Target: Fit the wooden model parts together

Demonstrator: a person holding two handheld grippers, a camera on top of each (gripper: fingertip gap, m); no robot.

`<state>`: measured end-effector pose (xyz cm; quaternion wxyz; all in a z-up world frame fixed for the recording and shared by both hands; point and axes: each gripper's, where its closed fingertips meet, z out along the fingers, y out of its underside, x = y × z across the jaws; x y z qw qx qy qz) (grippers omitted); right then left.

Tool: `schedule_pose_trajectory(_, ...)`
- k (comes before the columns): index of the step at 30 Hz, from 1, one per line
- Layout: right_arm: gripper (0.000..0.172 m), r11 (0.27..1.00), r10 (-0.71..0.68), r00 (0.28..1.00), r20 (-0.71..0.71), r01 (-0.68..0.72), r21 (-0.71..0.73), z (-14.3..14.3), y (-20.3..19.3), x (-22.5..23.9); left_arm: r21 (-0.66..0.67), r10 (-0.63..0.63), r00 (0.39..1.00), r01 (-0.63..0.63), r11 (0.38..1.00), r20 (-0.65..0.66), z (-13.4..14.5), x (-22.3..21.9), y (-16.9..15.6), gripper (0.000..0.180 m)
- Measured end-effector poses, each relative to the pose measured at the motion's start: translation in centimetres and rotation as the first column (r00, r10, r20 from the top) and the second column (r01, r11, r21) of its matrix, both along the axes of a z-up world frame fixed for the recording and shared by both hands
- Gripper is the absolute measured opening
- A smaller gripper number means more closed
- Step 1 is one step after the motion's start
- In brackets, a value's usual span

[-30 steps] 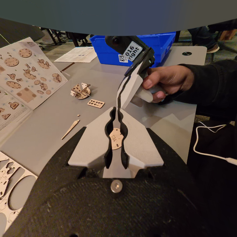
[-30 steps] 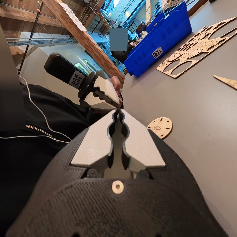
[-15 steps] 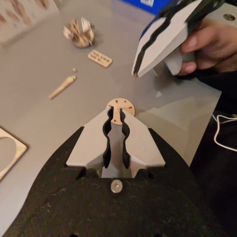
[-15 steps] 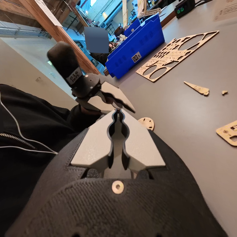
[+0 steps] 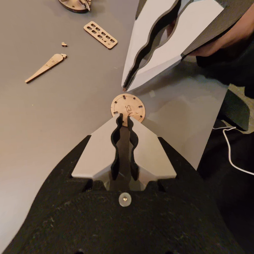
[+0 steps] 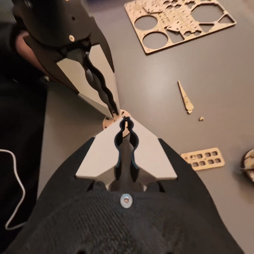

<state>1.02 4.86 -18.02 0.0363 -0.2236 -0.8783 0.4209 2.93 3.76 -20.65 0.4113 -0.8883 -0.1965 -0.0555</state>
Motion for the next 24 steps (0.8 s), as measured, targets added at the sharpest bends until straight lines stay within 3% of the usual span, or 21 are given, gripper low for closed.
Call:
schedule_pose_trajectory(5, 0.0, 0.961, 0.201, 0.98, 0.003, -0.198, 0.193, -1.4, -0.3, -0.4, 0.013, 0.008, 0.999, -0.008, 1.0, 0.041, 0.0, -0.1, -0.1, 0.001)
schedule_pose_trajectory(10, 0.001, 0.91, 0.322, 0.946, 0.038, -0.321, 0.262, -1.8, -0.6, -0.3, 0.04, 0.002, 0.993, -0.007, 0.999, 0.119, 0.0, 0.0, -0.1, 0.0)
schedule_pose_trajectory(24, 0.001, 0.834, 0.373, 0.919, 0.131, -0.394, 0.386, -2.6, -0.6, -0.4, 0.069, 0.003, 0.981, -0.017, 0.997, 0.195, 0.1, -0.1, -0.1, 0.0)
